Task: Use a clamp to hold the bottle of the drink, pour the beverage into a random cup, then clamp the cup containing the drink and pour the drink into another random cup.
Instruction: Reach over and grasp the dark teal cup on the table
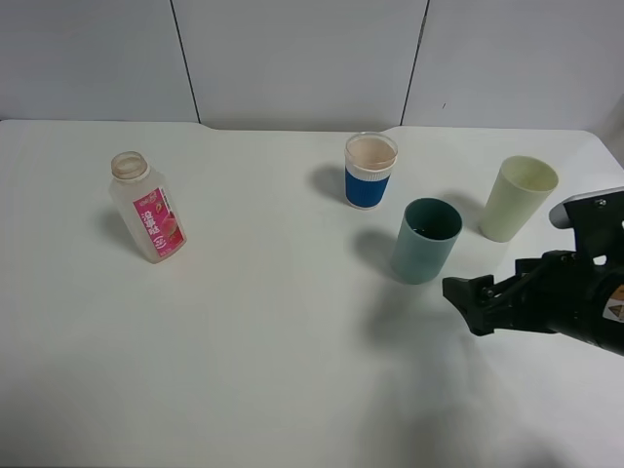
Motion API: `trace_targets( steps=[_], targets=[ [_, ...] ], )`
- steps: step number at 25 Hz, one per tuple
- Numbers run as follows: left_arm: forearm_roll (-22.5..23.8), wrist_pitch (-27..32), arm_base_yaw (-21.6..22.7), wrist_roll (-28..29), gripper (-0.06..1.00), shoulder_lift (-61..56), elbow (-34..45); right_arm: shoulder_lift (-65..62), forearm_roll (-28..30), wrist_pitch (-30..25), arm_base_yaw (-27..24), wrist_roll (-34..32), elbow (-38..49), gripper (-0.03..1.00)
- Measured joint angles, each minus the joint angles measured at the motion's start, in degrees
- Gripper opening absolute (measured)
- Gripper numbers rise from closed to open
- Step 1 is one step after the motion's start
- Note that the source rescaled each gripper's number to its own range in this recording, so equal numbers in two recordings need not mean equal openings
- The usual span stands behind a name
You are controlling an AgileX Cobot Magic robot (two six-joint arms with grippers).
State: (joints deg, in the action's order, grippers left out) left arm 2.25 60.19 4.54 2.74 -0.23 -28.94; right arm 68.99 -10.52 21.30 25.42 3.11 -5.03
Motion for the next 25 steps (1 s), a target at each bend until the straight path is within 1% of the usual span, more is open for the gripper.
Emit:
trace_targets(
  steps=[3,8,14,18,20,22,25],
  targets=[
    [0.0,0.0,0.0,0.0,1.0,0.0,0.0,5.1,0.0,5.0,0.0,0.0,-0.1,0.77],
    [0.0,0.0,0.0,0.0,1.0,0.0,0.0,15.1,0.2,16.8,0.0,0.0,-0.1,0.77],
    [0.0,0.0,0.0,0.0,1.0,0.0,0.0,28.1,0.2,34.8,0.0,0.0,0.2,0.77],
    [0.0,0.0,0.0,0.0,1.0,0.0,0.0,37.1,1.9,44.8,0.0,-0.1,0.2,0.77],
    [0.0,0.0,0.0,0.0,1.0,0.0,0.0,41.4,3.6,47.0,0.0,-0.4,0.2,0.77],
    [0.0,0.0,0.0,0.0,1.0,0.0,0.0,44.5,4.7,47.3,0.0,-0.6,-0.1,0.77],
    [0.0,0.0,0.0,0.0,1.0,0.0,0.0,47.2,4.9,47.9,0.0,-0.7,-1.3,0.77]
  ],
)
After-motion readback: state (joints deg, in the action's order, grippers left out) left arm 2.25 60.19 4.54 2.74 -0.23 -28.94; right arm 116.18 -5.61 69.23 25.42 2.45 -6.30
